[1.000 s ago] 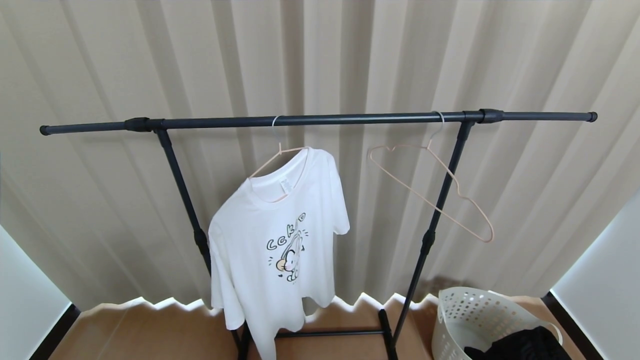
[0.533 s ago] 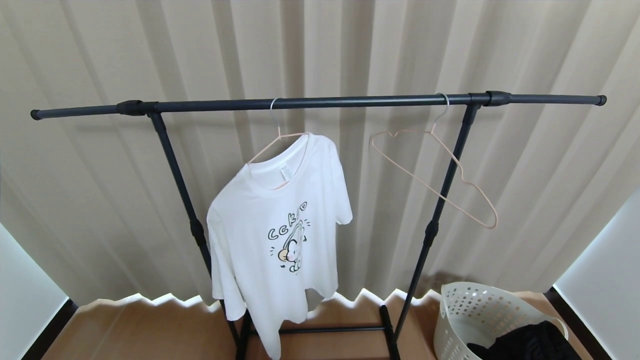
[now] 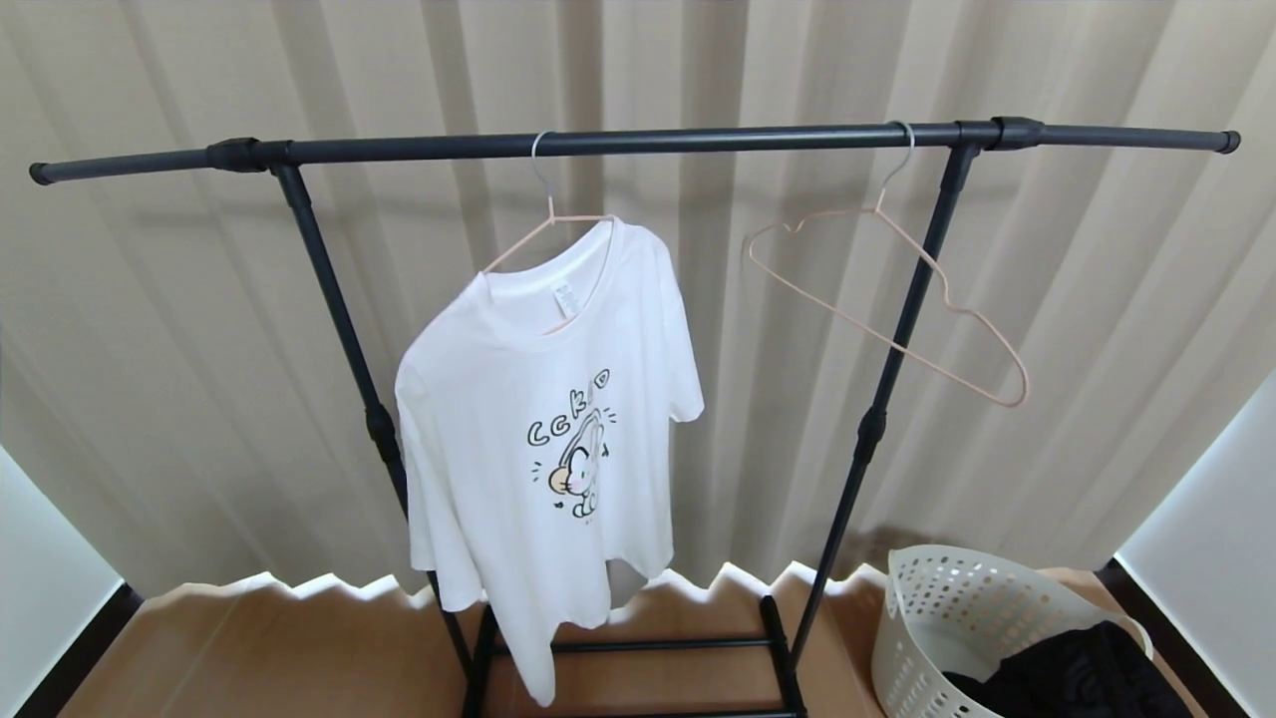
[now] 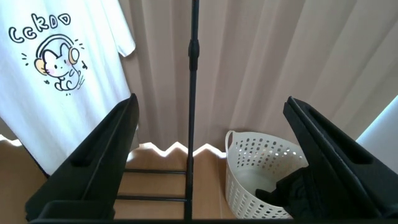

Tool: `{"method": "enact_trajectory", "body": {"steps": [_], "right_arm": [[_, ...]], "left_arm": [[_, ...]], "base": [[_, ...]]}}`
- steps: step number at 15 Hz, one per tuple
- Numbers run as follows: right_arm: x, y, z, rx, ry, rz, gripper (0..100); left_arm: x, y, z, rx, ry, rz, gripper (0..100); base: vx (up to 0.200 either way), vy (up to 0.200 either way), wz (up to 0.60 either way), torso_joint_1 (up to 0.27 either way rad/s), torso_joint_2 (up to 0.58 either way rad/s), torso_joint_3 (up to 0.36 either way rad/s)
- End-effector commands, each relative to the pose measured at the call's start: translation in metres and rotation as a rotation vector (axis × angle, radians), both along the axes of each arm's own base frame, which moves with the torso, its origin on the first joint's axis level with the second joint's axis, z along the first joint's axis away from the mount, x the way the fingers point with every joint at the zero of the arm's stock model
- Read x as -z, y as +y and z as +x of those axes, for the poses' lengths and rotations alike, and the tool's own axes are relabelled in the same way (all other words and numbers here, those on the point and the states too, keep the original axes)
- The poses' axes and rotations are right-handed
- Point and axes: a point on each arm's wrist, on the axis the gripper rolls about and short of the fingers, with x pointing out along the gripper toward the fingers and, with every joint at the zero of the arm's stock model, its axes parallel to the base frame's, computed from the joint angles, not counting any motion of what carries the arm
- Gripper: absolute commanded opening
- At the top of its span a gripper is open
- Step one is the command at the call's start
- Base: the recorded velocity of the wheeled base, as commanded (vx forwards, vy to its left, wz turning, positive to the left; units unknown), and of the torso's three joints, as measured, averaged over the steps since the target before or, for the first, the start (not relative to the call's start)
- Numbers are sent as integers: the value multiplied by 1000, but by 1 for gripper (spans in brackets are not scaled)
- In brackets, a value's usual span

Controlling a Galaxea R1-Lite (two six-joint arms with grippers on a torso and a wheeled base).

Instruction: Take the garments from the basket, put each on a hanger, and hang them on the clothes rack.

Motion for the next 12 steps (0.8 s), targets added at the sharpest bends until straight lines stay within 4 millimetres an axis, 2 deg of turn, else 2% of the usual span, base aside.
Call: {"method": "enact_trajectory", "body": {"steps": [1, 12], "right_arm": [[0, 0, 0, -1, -1, 0, 100], [0, 0, 0, 1, -3, 2, 100]], "left_arm": [[0, 0, 0, 0, 0, 1, 100], [0, 0, 0, -2, 1, 0, 100]], "base": [[0, 0, 0, -227, 554, 339], [0, 0, 0, -190, 519, 326]]}}
